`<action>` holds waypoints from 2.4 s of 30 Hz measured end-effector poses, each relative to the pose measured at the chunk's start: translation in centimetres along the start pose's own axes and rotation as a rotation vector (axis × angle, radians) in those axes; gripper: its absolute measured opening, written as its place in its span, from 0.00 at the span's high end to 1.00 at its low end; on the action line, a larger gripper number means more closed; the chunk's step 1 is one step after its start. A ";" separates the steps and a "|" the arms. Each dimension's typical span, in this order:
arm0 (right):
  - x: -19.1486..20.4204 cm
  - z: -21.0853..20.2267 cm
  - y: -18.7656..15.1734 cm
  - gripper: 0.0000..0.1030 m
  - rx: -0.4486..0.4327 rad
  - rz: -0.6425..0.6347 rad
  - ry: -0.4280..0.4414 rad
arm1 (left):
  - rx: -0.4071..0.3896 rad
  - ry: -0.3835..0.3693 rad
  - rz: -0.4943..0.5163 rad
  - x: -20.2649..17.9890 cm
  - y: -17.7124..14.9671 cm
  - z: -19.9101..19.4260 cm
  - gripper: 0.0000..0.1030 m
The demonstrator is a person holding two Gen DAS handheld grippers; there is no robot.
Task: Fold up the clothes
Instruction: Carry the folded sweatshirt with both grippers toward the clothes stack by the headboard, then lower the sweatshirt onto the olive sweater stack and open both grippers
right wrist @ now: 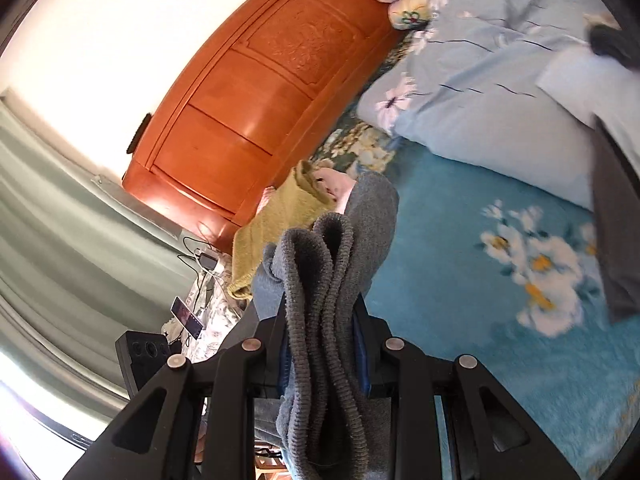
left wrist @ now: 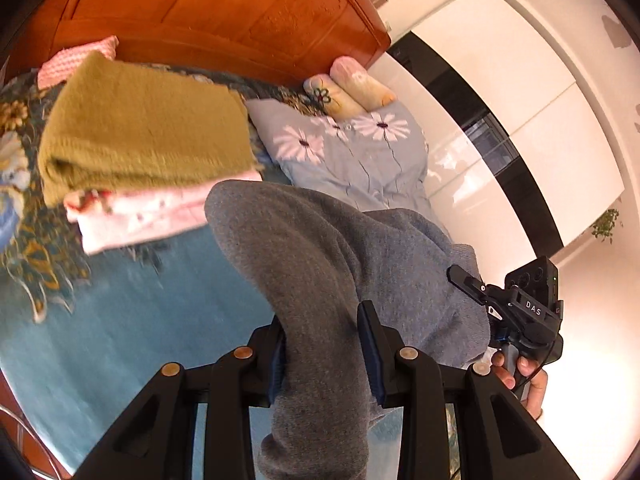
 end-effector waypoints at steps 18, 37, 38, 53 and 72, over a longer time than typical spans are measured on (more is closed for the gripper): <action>17.7 24.4 13.2 0.74 0.070 -0.252 0.084 | -0.255 0.133 -0.095 17.9 18.0 -5.6 0.66; 11.6 30.7 14.9 0.67 0.073 -0.170 -0.060 | -0.213 0.273 -0.027 19.7 15.0 -6.6 0.51; 11.6 30.1 15.2 0.67 0.061 -0.181 -0.073 | -0.222 0.298 -0.009 19.3 15.2 -7.2 0.50; 15.0 28.1 12.5 0.67 -0.009 -0.546 -0.215 | -0.102 0.470 0.191 18.2 20.9 -0.2 0.40; 14.2 26.1 10.6 0.67 -0.095 -0.503 -0.161 | -0.229 0.483 0.231 16.9 18.0 -3.7 0.38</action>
Point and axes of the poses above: each gripper's, at about its wrist camera, not at the fingertips, and z roughly the way its jaws point, x to its left, y to its top, the point moved 9 cm from there along z, roughly the way its jaws point, and after that the axes turned 12 degrees about -y, right-handed, at the moved point
